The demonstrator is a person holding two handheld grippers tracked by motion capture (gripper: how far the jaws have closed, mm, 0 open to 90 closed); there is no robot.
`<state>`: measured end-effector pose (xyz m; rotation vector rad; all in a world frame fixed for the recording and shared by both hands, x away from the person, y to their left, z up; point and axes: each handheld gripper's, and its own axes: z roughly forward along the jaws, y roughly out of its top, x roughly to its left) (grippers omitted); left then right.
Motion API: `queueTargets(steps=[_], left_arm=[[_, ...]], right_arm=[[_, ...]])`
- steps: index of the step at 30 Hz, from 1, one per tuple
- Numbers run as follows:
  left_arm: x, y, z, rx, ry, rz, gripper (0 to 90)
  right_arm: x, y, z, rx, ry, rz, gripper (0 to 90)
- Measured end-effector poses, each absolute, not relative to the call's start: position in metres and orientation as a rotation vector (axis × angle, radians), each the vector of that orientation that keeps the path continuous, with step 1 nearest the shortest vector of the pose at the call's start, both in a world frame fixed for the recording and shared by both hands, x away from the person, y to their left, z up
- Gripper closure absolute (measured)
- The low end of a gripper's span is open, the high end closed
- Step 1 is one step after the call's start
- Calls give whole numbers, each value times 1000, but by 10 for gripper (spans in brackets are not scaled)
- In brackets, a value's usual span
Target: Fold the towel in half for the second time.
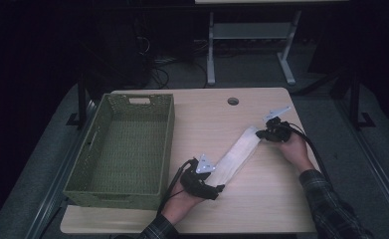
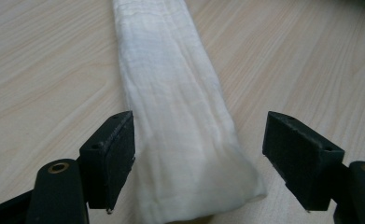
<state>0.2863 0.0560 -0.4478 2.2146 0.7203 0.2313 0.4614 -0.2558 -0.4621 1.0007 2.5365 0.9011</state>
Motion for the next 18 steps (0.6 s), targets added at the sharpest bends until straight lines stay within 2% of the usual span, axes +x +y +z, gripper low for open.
queueTargets(steps=[7, 9, 14, 18], left_arm=[[290, 59, -448, 2212, 740, 245, 249], [290, 58, -447, 2214, 738, 250, 252], [291, 56, -446, 2227, 738, 254, 297], [293, 57, -442, 2217, 748, 272, 405]], right_arm=[[481, -239, -463, 981, 2552, 927, 880], [479, -240, -460, 990, 2552, 933, 795], [463, -254, -451, 1022, 2526, 983, 649], [445, -268, -445, 1046, 2488, 993, 539]])
